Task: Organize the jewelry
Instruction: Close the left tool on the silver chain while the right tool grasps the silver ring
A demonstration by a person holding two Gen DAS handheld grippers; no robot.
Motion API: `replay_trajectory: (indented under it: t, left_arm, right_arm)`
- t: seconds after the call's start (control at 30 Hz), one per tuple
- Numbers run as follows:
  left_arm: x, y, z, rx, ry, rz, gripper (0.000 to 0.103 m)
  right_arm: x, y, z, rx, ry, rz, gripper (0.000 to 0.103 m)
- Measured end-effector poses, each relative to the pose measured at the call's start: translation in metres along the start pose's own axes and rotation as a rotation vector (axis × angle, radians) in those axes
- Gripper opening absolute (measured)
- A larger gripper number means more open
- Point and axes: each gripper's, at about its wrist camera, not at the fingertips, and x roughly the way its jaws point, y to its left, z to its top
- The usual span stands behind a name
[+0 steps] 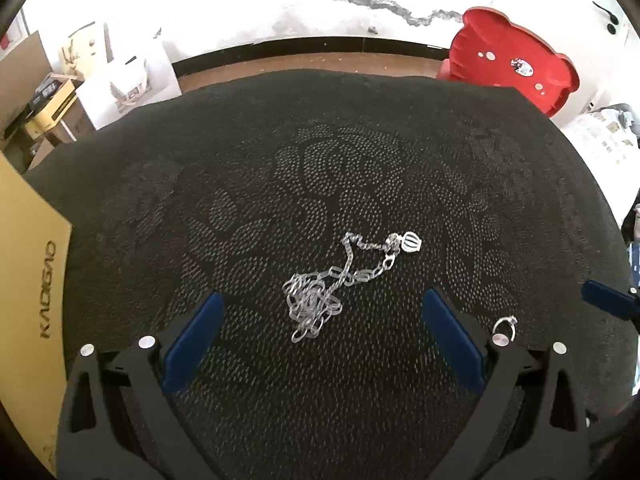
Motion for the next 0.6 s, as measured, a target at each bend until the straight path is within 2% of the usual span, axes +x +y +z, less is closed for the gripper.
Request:
replay_trajectory:
  t: [0.13,0.33,0.4,0.47,0.6]
  left_arm:
    - [0.007,-0.010,-0.001,0.057,-0.040,0.033,0.097]
    - [0.008,-0.014,0.001,0.023,-0.066,0.055,0.095]
    - [0.007,-0.016,0.002,0.027,-0.062,0.051,0.089]
    - [0.002,-0.022,0.002,0.056,-0.064,0.041,0.071]
    - [-0.003,-0.025,-0.002,0.071,-0.062,0.037,0.055]
  right_arm:
    - [0.000,-0.008,0.001,0.016,0.002,-0.006,0.086]
    - [0.002,-0.012,-0.001,0.021,0.006,-0.006,0.086]
    - [0.001,-0.013,-0.001,0.023,0.007,-0.005,0.086]
    - [0.000,-0.015,0.000,0.025,0.004,-0.006,0.086]
    - [-0.003,-0.016,0.001,0.032,-0.005,-0.007,0.086]
